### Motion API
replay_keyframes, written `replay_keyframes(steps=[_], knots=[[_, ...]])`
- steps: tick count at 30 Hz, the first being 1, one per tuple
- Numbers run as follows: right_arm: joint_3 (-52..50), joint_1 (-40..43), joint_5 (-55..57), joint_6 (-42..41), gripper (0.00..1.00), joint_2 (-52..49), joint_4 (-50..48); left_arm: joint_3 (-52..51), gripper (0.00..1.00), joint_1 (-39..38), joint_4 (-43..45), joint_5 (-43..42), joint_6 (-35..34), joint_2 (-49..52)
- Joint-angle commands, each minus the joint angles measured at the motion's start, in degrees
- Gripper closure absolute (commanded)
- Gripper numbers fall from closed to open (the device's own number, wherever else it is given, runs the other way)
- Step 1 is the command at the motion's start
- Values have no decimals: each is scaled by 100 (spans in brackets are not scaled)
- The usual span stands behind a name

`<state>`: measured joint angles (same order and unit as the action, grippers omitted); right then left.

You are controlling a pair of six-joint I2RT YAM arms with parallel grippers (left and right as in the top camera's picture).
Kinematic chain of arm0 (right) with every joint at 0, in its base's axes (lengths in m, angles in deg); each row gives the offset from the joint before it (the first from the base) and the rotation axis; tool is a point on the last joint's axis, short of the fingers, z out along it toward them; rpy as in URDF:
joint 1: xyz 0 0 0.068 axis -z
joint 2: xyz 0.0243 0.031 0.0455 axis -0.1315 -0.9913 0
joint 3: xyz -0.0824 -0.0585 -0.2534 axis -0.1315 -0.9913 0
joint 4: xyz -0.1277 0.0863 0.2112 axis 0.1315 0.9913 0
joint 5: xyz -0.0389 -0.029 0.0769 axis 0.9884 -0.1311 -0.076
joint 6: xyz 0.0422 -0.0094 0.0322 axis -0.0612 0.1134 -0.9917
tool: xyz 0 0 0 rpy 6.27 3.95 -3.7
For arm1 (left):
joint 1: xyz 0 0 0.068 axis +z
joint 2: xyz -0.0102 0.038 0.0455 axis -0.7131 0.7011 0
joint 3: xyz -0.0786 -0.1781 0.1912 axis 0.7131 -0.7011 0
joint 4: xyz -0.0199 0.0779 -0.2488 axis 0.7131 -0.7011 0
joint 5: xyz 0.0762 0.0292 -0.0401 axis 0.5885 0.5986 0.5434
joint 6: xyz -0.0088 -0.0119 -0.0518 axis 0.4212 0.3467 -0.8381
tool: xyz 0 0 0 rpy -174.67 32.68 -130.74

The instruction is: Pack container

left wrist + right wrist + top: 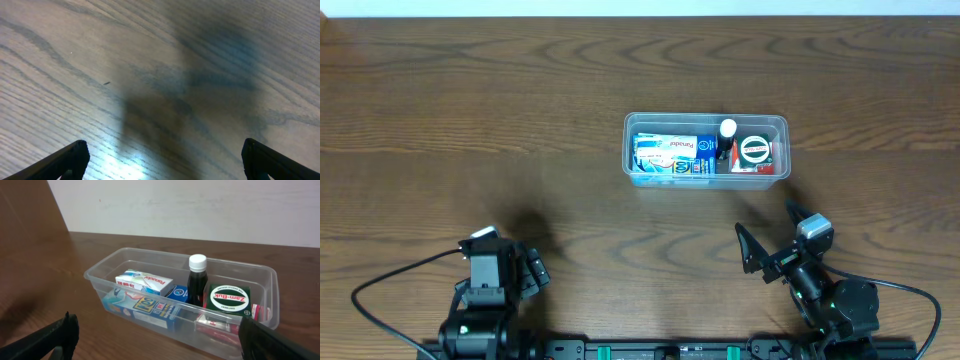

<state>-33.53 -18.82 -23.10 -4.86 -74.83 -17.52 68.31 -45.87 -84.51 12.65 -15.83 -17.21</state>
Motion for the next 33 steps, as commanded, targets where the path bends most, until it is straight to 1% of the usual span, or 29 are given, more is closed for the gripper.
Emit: replay_keyframes(steps=[1, 9, 16, 29, 33], knots=[[-33, 0, 17, -63, 1, -2, -2, -219, 2, 11, 81, 28, 79, -291], [-33, 0, 17, -63, 1, -2, -2, -1106, 2, 11, 452, 20, 98, -1038], [-33, 0, 17, -63, 1, -2, -2, -1097, 2, 11, 544, 24, 98, -1464], [-33, 0, 17, -63, 1, -2, -2, -1097, 2, 9, 544, 24, 98, -2839], [-33, 0, 17, -63, 1, -2, -2, -1099, 2, 4, 544, 24, 98, -2907]])
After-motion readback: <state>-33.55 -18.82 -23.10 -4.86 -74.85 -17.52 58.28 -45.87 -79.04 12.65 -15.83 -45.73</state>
